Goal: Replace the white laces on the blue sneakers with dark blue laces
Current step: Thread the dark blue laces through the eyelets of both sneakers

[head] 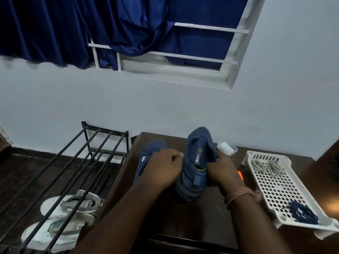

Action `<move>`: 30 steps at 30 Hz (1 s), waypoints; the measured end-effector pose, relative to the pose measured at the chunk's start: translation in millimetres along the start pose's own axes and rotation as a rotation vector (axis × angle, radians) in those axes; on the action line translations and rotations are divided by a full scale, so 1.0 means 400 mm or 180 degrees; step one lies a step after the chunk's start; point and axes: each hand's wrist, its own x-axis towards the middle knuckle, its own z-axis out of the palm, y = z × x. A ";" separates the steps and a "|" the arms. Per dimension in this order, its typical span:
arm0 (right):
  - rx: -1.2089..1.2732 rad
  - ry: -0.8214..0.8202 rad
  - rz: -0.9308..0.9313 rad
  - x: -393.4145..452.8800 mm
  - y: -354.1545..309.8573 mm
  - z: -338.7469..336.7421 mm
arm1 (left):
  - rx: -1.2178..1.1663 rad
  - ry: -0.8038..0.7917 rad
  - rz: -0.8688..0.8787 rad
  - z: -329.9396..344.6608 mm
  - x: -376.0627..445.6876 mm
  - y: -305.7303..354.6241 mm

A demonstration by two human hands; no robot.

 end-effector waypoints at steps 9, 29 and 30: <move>-0.1157 -0.0421 -0.0211 -0.004 0.050 0.028 | 0.1728 -0.1003 -0.1133 0.018 0.040 -0.138; -0.1297 -0.0736 -0.0113 -0.013 0.072 0.014 | 0.1626 -0.0079 -0.0493 0.145 0.072 0.004; -0.1228 -0.0725 -0.0101 -0.015 0.071 0.004 | 0.1408 -0.0096 -0.0342 0.162 0.075 0.024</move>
